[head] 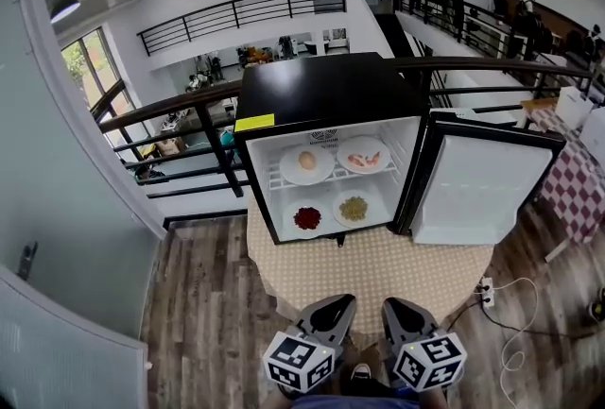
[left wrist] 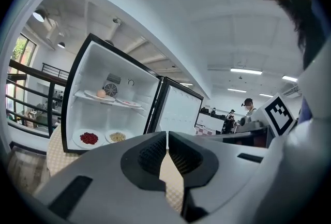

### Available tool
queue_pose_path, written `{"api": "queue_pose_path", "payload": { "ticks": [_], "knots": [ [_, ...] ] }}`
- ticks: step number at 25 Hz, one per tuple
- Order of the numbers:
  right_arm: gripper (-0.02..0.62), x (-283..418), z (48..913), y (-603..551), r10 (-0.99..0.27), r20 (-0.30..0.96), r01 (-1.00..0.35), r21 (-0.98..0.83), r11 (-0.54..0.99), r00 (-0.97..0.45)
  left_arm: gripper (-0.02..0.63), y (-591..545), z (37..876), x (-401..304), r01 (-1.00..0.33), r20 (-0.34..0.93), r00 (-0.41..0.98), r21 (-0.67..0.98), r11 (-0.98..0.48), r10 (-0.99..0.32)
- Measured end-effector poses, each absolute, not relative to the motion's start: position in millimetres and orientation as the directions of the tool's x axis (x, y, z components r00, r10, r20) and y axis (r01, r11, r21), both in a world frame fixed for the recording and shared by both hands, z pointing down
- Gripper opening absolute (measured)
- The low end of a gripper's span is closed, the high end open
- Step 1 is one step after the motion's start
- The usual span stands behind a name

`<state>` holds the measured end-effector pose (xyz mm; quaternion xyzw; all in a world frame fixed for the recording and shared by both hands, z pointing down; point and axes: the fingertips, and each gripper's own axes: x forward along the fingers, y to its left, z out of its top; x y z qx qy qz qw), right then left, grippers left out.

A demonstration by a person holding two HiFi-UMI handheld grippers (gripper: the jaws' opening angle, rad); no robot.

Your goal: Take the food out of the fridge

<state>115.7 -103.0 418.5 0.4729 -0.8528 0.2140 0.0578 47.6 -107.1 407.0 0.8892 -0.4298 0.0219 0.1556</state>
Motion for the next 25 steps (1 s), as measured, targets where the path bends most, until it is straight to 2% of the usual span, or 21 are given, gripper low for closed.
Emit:
{"api": "queue_pose_path", "payload": {
  "ticks": [9,18,25],
  "knots": [
    [0.025,132,434,-143,-0.731,0.307,-0.786,-0.358,0.504,-0.609,0.017,-138,427,68,-0.819,0.236,0.573,0.208,-0.535,-0.785],
    [0.025,107,464,-165,-0.663,0.366,-0.754,-0.395,0.524,-0.653,0.017,-158,469,31,-0.866,0.328,0.497,0.236,-0.44,-0.803],
    [0.025,97,493,-219,-0.687,0.41,-0.795,-0.4,0.456,-0.6,0.017,-214,494,16,-0.822,0.343,0.569,0.202,-0.533,-0.747]
  ]
}}
